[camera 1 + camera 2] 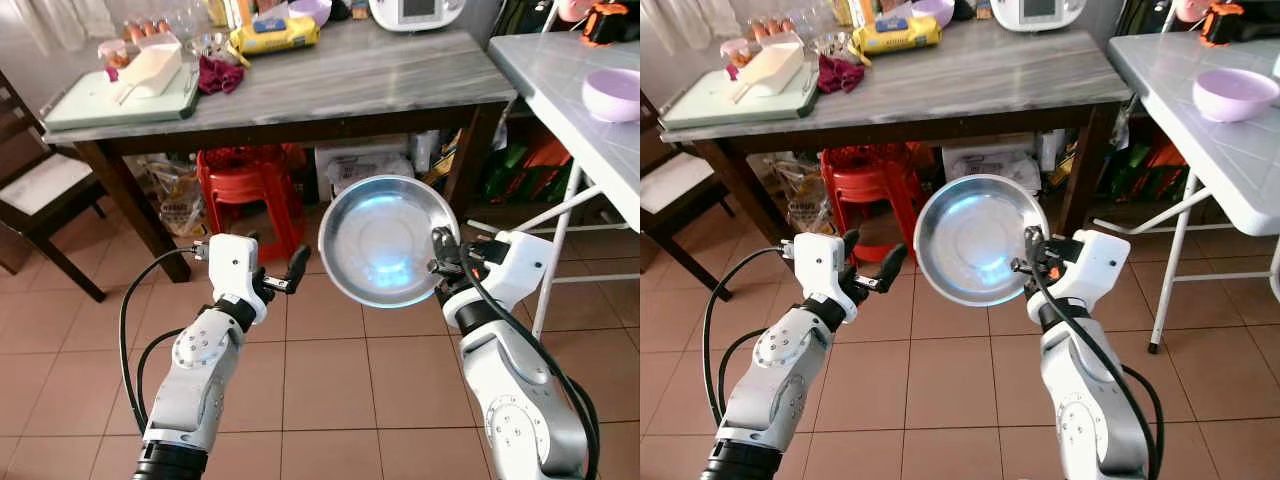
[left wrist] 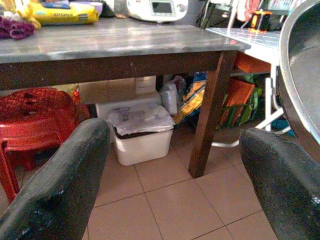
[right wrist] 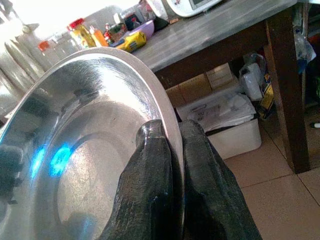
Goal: Setting the table
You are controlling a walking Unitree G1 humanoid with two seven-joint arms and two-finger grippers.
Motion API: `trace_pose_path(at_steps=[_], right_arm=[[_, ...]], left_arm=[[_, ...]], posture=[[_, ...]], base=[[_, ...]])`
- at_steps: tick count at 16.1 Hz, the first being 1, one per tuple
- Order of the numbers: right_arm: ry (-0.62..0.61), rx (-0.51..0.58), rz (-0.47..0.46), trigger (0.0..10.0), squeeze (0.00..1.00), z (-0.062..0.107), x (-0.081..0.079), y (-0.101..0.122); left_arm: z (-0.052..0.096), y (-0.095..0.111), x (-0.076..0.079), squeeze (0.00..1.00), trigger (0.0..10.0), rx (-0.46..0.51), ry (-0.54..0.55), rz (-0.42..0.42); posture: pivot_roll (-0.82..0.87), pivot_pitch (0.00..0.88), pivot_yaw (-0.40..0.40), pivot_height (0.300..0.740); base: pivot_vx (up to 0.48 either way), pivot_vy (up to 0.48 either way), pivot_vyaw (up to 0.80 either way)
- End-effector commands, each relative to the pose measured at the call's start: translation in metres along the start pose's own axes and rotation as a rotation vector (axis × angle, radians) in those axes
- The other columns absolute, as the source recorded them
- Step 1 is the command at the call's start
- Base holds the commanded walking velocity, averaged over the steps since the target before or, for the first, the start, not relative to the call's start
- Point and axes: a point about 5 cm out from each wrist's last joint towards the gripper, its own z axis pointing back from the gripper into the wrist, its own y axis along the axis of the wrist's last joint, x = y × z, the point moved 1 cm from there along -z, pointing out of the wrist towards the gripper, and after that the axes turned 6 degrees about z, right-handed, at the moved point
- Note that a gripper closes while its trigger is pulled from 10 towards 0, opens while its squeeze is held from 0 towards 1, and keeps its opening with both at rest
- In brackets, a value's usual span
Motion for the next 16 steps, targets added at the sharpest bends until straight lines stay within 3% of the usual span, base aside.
trace_pose_path(at_steps=[1, 5, 16], right_arm=[[0.016, 0.019, -0.001, 10.0, 0.0, -0.0008, -0.0034, 0.0035], [0.021, 0.017, 0.004, 10.0, 0.0, -0.0014, -0.0037, 0.0028], [0.014, 0.018, 0.024, 10.0, 0.0, -0.0029, -0.0003, 0.003]], left_arm=[[0.0002, 0.0046, -0.0009, 0.0, 10.0, 0.012, -0.006, -0.008], [0.0009, 0.0063, 0.0021, 0.0, 10.0, 0.025, -0.038, -0.01], [0.0003, 0.0036, 0.0046, 0.0, 10.0, 0.02, -0.045, 0.001]], posture=[[-0.16, 0.098, 0.098, 0.74], [-0.16, 0.091, 0.097, 0.74], [-0.17, 0.086, 0.091, 0.74]], base=[[0.0, 0.0, 0.0], [0.0, 0.0, 0.0], [0.272, 0.0, 0.0]])
